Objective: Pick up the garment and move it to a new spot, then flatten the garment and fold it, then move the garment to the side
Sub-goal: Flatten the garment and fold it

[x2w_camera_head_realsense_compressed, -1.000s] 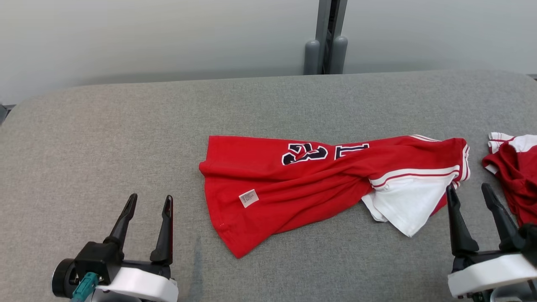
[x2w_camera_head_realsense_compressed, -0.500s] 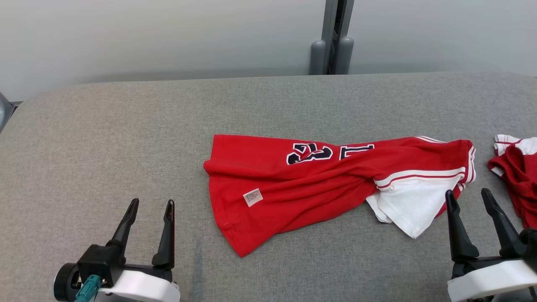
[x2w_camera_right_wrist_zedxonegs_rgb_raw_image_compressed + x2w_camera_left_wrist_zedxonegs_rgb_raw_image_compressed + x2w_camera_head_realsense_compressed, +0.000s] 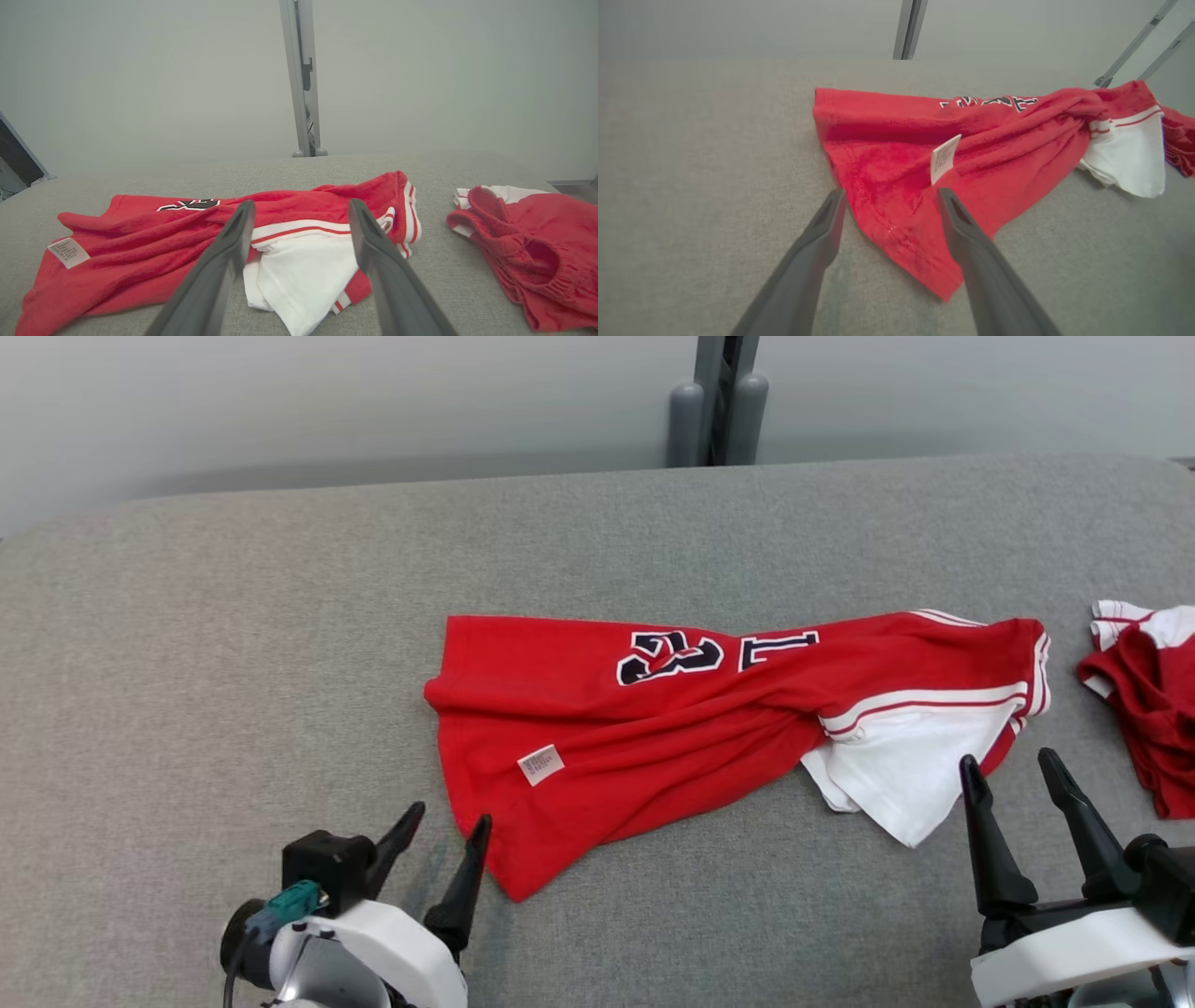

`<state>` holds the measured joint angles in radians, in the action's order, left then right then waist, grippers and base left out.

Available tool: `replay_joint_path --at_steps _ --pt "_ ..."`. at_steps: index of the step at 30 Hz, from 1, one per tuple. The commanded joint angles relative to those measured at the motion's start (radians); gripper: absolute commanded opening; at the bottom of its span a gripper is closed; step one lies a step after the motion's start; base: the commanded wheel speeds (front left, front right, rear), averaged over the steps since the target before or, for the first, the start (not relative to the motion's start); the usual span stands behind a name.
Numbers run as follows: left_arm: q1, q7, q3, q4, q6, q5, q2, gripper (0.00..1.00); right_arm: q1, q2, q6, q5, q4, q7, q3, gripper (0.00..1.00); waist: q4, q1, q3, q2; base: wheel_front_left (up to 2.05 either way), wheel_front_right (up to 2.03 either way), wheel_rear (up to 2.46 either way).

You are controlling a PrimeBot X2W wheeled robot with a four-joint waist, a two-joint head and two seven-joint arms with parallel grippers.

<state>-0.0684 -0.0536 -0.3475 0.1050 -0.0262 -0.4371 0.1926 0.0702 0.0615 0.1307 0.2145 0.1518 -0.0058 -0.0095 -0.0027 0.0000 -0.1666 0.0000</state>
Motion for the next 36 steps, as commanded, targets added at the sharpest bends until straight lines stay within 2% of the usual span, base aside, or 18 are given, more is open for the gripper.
replay_joint_path --at_steps 1,5,11,12,13,14,25,34,35,36 --pt "-0.011 -0.021 -0.003 0.008 0.009 -0.015 -0.001 1.0 -0.013 0.005 0.0 0.004 0.0 -0.002 0.003 1.0 -0.018 0.0 -0.021 0.0 0.0 0.0 0.0" --pt "-0.018 -0.084 -0.01 0.043 0.012 -0.049 -0.007 1.0 -0.021 0.004 0.0 0.013 -0.008 -0.008 0.013 1.0 -0.04 0.0 -0.054 0.0 0.0 0.0 0.0" --pt "-0.031 -0.117 -0.011 0.058 0.012 -0.069 -0.011 0.98 -0.035 0.006 0.0 0.02 -0.022 -0.02 0.022 1.0 -0.06 0.0 -0.084 0.0 0.0 0.0 0.0" --pt "-0.036 -0.112 -0.008 0.055 0.012 -0.068 -0.007 0.64 -0.037 0.006 0.0 0.022 -0.024 -0.023 0.024 1.0 -0.062 0.0 -0.087 0.0 0.0 0.0 0.0" --pt "-0.04 -0.108 -0.006 0.053 0.012 -0.066 -0.005 0.17 -0.037 0.007 0.0 0.024 -0.028 -0.021 0.023 1.0 -0.064 0.0 -0.088 0.0 0.0 0.0 0.0" --pt "-0.041 -0.104 -0.006 0.053 0.011 -0.066 -0.003 0.0 -0.037 0.008 0.0 0.025 -0.03 -0.019 0.023 1.0 -0.065 0.0 -0.089 0.0 0.0 0.0 0.0" --pt "-0.04 -0.07 0.015 0.021 -0.014 -0.049 0.021 0.0 -0.011 0.039 0.0 0.056 -0.091 0.024 0.046 1.0 -0.058 0.0 -0.096 0.0 0.0 0.0 0.0" --pt "-0.071 -0.067 -0.004 -0.001 -0.014 -0.037 0.017 0.0 -0.136 0.073 0.0 0.116 -0.3 -0.019 0.115 1.0 -0.028 0.0 -0.146 0.0 0.0 0.0 0.0" --pt "-0.075 -0.066 -0.006 0.0 -0.011 -0.036 0.018 0.0 -0.152 0.076 0.0 0.124 -0.322 -0.028 0.126 0.77 -0.023 0.0 -0.15 0.0 0.0 0.0 0.0" --pt "-0.077 -0.064 -0.009 0.0 -0.01 -0.035 0.017 0.0 -0.164 0.081 0.0 0.13 -0.34 -0.031 0.137 0.36 -0.019 0.0 -0.154 0.0 0.0 0.0 0.0"
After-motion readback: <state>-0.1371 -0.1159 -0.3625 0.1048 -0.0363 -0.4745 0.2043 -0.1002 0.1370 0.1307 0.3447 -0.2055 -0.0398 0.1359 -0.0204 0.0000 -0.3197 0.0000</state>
